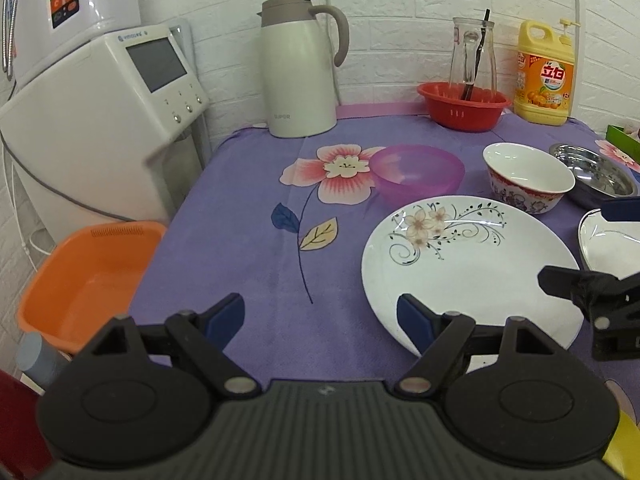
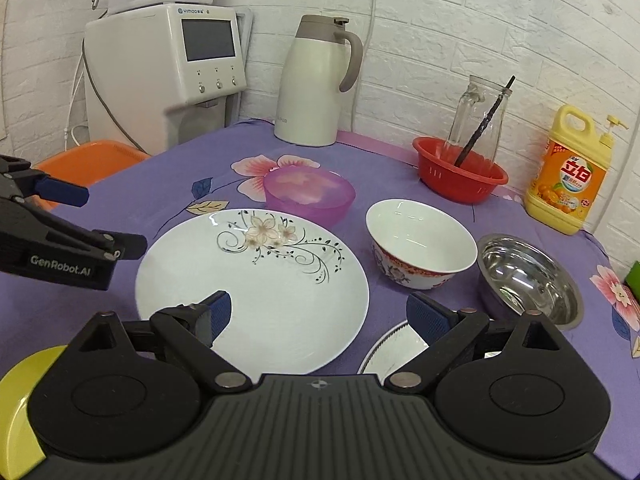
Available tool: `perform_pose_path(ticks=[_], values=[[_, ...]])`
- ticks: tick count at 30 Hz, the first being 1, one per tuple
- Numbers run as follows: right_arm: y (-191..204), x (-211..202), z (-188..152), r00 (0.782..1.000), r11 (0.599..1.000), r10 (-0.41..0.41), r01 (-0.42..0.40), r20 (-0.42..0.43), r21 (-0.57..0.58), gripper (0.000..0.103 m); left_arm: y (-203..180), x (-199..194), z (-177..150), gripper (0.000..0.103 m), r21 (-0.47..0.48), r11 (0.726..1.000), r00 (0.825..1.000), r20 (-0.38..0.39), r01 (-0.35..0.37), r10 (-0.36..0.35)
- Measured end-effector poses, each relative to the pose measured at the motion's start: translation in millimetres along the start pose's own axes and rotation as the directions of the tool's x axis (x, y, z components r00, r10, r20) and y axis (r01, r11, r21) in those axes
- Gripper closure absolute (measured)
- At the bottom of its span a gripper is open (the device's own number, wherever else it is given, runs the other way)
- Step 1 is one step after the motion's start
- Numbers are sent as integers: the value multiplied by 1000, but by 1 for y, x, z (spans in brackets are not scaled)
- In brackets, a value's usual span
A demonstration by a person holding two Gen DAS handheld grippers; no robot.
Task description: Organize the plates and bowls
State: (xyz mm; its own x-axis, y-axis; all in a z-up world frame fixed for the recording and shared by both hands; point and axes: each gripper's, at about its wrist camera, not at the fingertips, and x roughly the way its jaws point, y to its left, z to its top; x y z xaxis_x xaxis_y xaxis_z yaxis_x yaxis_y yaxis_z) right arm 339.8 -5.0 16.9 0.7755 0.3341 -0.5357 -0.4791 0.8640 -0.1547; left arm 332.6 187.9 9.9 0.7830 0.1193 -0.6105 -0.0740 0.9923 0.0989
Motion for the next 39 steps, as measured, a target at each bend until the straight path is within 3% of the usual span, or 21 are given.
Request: perform_pose_path(ticks=[8,12,16,18,22,26,28,31,33,39], values=[[-21,63,16,991,995,62,-52,-115,80,0,7,17,0,23,-25,1000,999,-33,10,-11],[-28,91,16,973,984,102,-69,-205,164,0,16,20,1,21,-57,998,998,-41,35,-37],[-18,94,19,956,974,172,-130,-238,185,0,19,21,0,21,-76,995,997,-43,58,-62],[-10,91,18,954,978,170,-134,-245,159,0,20,21,0,21,-83,994,996,-41,75,-79],[-9,79,13,944,955,244,-193,-224,225,0,21,22,0,23,-90,992,995,-38,85,-89],[1,69,7,941,958,259,-221,-217,182,0,22,32,3,23,-121,986,990,-63,118,-126],[-1,71,6,954,970,209,-175,-216,170,0,19,40,4,24,-130,981,985,-76,145,-156],[2,69,5,957,974,197,-167,-213,152,0,11,52,3,34,-120,978,978,-100,170,-182],[3,66,3,956,973,206,-177,-208,146,0,9,54,2,33,-115,977,978,-86,178,-189],[5,63,-2,955,969,233,-213,-181,123,0,2,50,1,54,-114,968,970,-73,222,-231]])
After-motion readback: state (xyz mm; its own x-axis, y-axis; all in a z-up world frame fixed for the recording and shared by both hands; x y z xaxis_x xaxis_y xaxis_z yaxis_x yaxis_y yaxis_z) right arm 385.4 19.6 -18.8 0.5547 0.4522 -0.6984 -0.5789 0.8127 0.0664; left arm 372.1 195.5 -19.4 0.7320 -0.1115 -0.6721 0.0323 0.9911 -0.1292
